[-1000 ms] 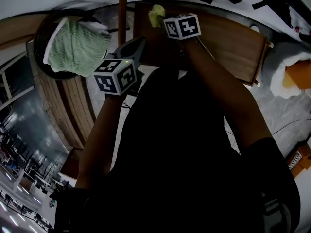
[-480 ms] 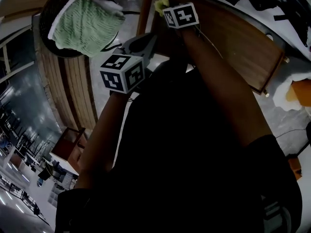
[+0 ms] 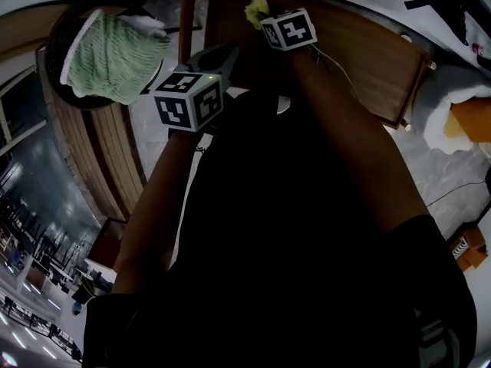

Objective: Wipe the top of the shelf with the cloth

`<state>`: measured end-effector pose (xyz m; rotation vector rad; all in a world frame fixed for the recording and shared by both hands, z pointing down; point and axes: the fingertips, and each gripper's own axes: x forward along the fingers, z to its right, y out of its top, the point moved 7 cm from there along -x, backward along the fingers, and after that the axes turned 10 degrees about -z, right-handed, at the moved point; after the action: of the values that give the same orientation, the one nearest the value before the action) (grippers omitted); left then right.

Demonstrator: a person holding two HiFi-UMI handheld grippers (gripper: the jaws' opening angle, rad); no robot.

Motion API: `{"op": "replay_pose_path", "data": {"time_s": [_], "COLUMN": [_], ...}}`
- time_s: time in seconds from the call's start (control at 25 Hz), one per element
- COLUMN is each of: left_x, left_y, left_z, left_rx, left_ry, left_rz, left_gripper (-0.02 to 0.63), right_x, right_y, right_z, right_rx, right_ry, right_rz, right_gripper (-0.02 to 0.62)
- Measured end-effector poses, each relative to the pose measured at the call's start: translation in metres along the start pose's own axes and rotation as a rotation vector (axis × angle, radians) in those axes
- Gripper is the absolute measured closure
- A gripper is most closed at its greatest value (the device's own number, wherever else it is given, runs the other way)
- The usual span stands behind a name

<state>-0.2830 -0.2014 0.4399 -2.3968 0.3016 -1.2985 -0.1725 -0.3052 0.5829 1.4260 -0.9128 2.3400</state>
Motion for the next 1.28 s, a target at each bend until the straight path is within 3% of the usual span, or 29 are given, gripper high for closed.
{"op": "replay_pose_path", "data": {"time_s": [0.32, 0.76, 1.28], "left_x": [0.059, 0.107, 0.125], "left_y": [-0.001, 0.002, -0.014], "left_z": [0.059, 0.138, 0.182], "left_rx": [0.031, 0.071, 0.084], "left_ry": [-0.056, -0.099, -0.092], "left_rz": [-0.059, -0.074, -0.050], "left_gripper": [0.595, 0.595, 0.595], "right_x": [-0.055, -0.130, -0.195], "right_y": [-0.064, -0.146, -0.217], "right_z": [0.070, 0.164, 0.235], "right_rx": [0.068, 0.213, 0.333], "right_ry": [-0.051, -0.127, -0.242], "right_rz": [-0.009, 0.001, -0.010], "right_gripper": [0.549, 0.548, 0.546]}}
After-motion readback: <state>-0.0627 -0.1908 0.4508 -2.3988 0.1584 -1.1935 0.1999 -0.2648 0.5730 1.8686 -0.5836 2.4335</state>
